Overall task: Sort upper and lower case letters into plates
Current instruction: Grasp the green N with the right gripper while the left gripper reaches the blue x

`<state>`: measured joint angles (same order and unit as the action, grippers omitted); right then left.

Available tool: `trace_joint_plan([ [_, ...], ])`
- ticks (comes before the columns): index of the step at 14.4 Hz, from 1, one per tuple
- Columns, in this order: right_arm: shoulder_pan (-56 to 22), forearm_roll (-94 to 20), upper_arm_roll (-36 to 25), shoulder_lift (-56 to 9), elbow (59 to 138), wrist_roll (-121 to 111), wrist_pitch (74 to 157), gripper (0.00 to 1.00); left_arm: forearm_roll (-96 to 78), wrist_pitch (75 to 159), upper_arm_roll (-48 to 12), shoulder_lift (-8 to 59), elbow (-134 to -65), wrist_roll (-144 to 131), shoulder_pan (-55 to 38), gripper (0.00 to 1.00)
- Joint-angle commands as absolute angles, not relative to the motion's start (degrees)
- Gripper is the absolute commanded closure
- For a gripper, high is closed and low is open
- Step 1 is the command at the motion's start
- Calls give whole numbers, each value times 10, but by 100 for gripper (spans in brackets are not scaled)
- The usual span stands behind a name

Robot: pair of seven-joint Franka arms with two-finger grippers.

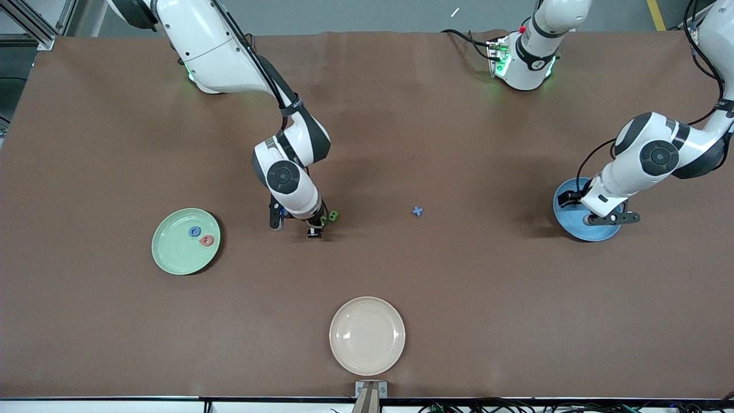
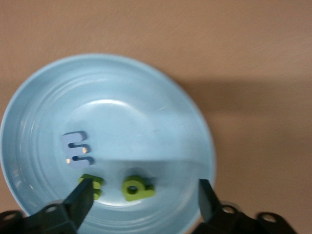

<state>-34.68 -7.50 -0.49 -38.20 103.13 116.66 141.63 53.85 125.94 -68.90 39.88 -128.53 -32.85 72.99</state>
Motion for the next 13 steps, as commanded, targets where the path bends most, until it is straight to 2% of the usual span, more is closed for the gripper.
trace_joint_plan([
  [1, -347, -71, -3, -390, 1027, 1165, 1417, 74, 487, 1196, -753, 382, -1260, -347, 716, 1],
  [3, -339, -71, -4, -388, 1026, 1163, 1414, 96, 450, 1175, -759, 381, -1233, -379, 661, 1],
  [4, -334, -71, -4, -386, 1023, 1154, 1411, 99, 444, 1175, -759, 381, -1226, -406, 635, 1],
  [7, -307, -73, -5, -372, 1022, 1098, 1405, 100, 442, 1175, -759, 384, -1218, -501, 561, 1],
  [9, -276, -73, -5, -353, 1024, 1026, 1371, 100, 441, 1179, -746, 390, -1206, -541, 501, 1],
  [11, -239, -73, -6, -328, 1027, 949, 1336, 100, 441, 1186, -699, 391, -1189, -593, 415, 1],
  [13, -198, -72, -6, -284, 1064, 850, 1321, 100, 445, 1214, -669, 392, -1186, -625, 366, 1],
])
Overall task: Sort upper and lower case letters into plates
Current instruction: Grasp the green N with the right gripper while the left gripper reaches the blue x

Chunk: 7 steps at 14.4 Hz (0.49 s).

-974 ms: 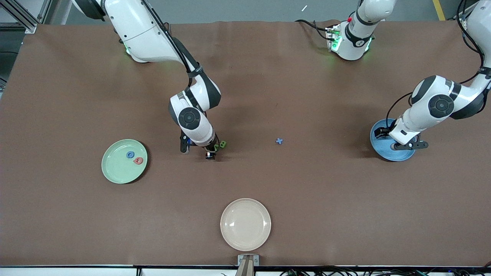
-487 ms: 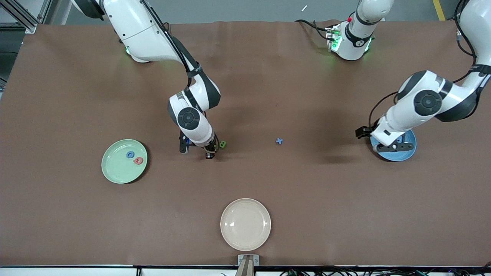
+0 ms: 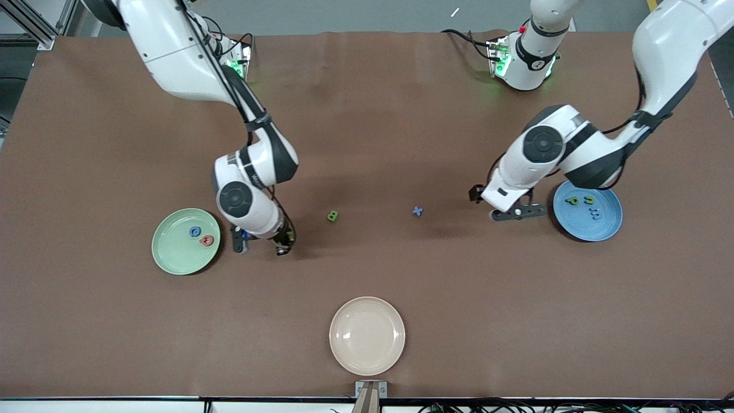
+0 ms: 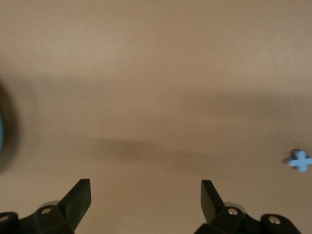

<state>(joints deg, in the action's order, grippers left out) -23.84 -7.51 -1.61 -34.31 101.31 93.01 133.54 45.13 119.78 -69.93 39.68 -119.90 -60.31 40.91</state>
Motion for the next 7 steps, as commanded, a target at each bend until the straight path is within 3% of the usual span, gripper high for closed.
trace_joint_plan([
  [1, -178, -72, -6, -257, 1095, 789, 1325, 100, 446, 1236, -652, 392, -1186, -638, 343, 1],
  [7, -45, -63, -7, -164, 1244, 503, 1364, 100, 441, 1304, -583, 414, -1156, -691, 247, 1],
])
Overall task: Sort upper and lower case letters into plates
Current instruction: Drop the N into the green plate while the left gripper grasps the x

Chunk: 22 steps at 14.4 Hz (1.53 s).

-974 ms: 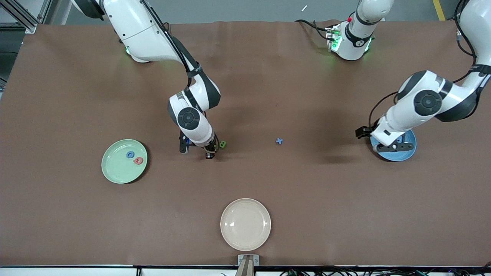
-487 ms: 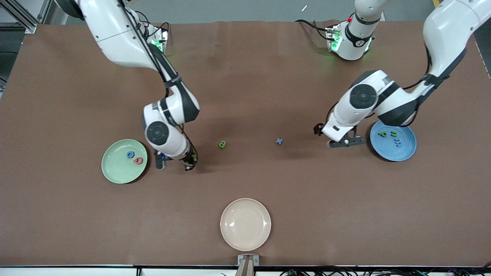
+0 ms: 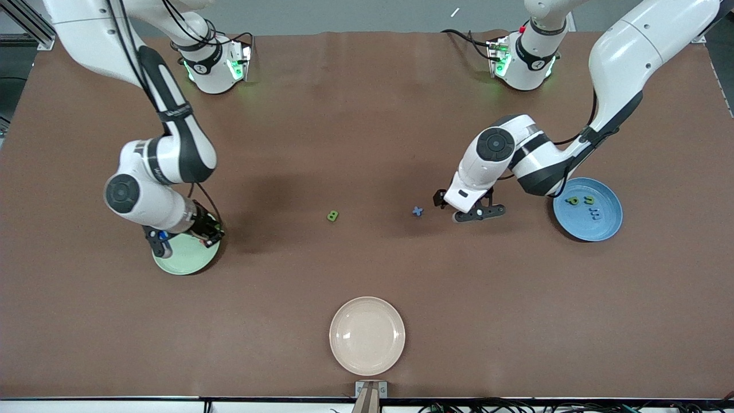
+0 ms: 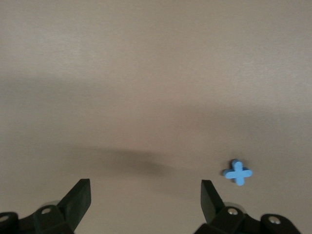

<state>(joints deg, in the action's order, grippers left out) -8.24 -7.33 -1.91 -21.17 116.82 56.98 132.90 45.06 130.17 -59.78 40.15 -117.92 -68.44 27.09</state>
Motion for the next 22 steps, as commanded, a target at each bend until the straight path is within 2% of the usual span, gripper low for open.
trace_joint_plan([
  [1, -25, -63, -7, -160, 1268, 458, 1388, 100, 441, 1304, -573, 423, -1147, -693, 230, 1],
  [4, 3, -58, -8, -167, 1298, 413, 1448, 100, 423, 1304, -544, 435, -1109, -729, 177, 1],
  [8, 43, -2, -7, -196, 1289, 411, 1477, 100, 396, 1305, -484, 443, -1075, -737, 95, 1],
  [12, 47, 4, -8, -242, 1288, 411, 1543, 99, 388, 1305, -468, 454, -1062, -736, 69, 1],
  [18, 41, -1, -6, -245, 1282, 420, 1538, 97, 388, 1310, -461, 488, -1030, -736, 48, 1],
  [19, 41, -1, -5, -245, 1281, 421, 1538, 93, 389, 1310, -453, 489, -1027, -736, 41, 1],
  [20, 41, -1, -5, -245, 1276, 418, 1537, 74, 389, 1310, -445, 489, -1027, -736, 36, 3],
  [21, 40, -1, -5, -245, 1272, 418, 1527, 28, 388, 1310, -438, 489, -1027, -736, 29, 6],
  [22, 39, -1, -4, -243, 1264, 417, 1510, 0, 388, 1310, -436, 489, -1024, -736, 26, 10],
])
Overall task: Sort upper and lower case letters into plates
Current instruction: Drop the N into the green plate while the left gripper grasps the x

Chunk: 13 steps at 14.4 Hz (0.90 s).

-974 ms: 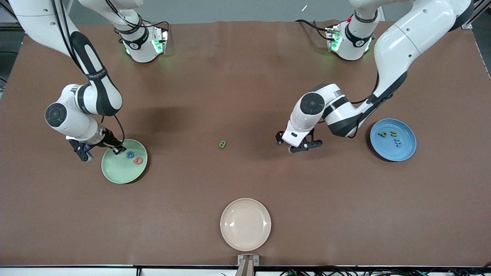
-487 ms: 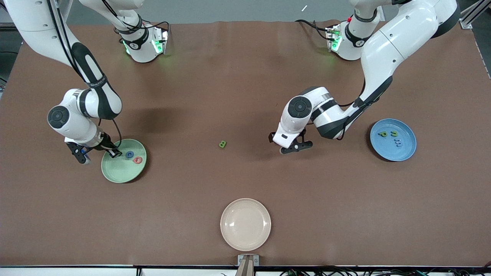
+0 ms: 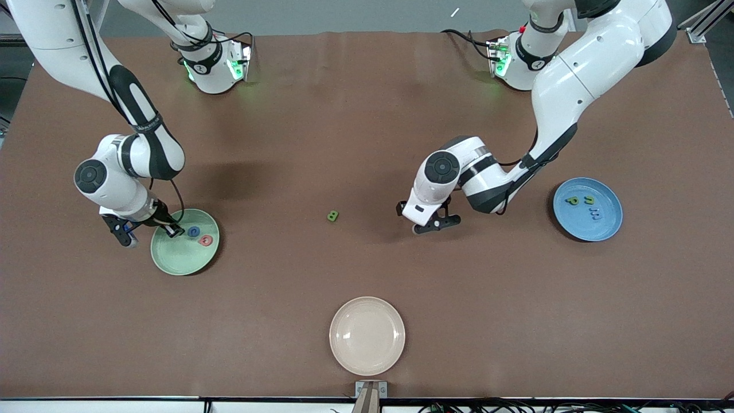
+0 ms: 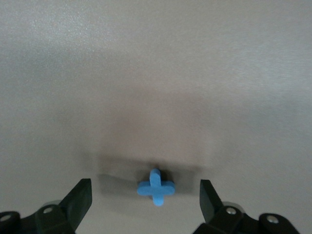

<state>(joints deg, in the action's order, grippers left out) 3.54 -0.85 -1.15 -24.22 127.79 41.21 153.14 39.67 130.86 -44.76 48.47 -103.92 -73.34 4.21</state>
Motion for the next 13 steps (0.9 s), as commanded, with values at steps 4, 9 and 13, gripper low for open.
trace_joint_plan([
  [4, 10, -7, 0, -224, 1161, 474, 1314, 0, 387, 1310, -436, 490, -1021, -740, 21, 36],
  [9, -107, -8, 0, -224, 1114, 670, 1279, 0, 387, 1310, -436, 493, -1021, -745, 17, 52],
  [13, -183, -63, 0, -239, 1097, 757, 1322, 0, 388, 1310, -435, 494, -1023, -758, 17, 67],
])
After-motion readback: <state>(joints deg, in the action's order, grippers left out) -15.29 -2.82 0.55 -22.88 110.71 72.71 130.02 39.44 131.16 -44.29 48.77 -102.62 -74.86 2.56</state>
